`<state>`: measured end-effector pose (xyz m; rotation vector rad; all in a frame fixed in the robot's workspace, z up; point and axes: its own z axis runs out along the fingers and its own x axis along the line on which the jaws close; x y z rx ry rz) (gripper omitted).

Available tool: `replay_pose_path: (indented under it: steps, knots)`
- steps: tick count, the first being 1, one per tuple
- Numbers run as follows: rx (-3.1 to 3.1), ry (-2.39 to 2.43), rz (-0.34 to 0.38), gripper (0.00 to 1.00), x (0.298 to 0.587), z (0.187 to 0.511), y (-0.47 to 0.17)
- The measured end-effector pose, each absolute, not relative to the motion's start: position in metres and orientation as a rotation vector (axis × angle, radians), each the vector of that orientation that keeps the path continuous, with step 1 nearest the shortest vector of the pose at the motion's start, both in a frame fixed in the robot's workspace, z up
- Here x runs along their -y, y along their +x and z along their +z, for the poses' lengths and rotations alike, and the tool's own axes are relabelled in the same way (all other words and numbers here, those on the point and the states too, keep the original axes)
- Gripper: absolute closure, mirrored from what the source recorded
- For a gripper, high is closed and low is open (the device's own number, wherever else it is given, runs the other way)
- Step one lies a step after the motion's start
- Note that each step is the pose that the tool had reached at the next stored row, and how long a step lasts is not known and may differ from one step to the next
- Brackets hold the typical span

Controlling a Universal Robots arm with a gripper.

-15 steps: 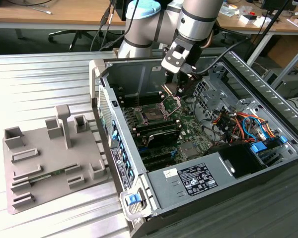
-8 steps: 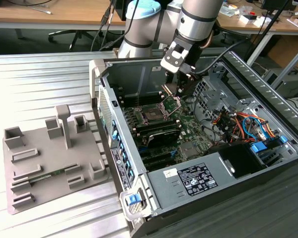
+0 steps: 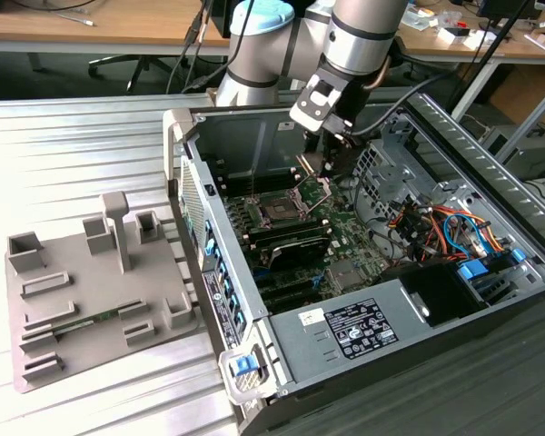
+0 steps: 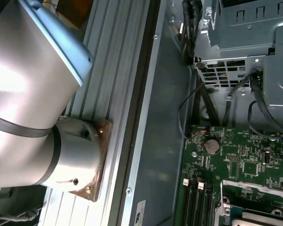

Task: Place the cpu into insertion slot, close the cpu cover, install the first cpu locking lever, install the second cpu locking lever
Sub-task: 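Place the cpu into insertion slot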

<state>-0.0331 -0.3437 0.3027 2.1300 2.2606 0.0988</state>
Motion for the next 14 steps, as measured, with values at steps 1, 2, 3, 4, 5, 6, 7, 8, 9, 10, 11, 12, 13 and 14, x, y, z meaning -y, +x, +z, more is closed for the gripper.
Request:
replay_pose_path:
  steps: [1, 2, 3, 4, 5, 6, 7, 8, 9, 10, 11, 12, 13, 14]
  knots:
    - [-2.254, 2.137, 0.099, 0.45, 0.3437, 0.3026, -0.0331]
    - [-2.247, 2.144, 0.098, 0.45, 0.3437, 0.3026, -0.0331]
    - [-2.241, 2.15, 0.098, 0.45, 0.3437, 0.3025, -0.0331]
    - [-2.229, 2.162, 0.098, 0.45, 0.3437, 0.3025, -0.0331]
    - [-2.216, 2.175, 0.098, 0.45, 0.3437, 0.3024, -0.0331]
    - [-2.207, 2.183, 0.097, 0.45, 0.3437, 0.3024, -0.0331]
    - [-2.205, 2.186, 0.097, 0.45, 0.3437, 0.3024, -0.0331]
    - [-2.205, 2.186, 0.097, 0.45, 0.3437, 0.3024, -0.0331]
    - [-2.204, 2.186, 0.097, 0.45, 0.3437, 0.3024, -0.0331]
    - [-2.204, 2.186, 0.097, 0.45, 0.3437, 0.3024, -0.0331]
    - [-2.204, 2.186, 0.097, 0.45, 0.3437, 0.3024, -0.0331]
    - [-2.204, 2.187, 0.097, 0.45, 0.3437, 0.3024, -0.0331]
    - [-2.204, 2.187, 0.097, 0.45, 0.3437, 0.3024, -0.0331]
    - [-2.204, 2.187, 0.097, 0.45, 0.3437, 0.3024, -0.0331]
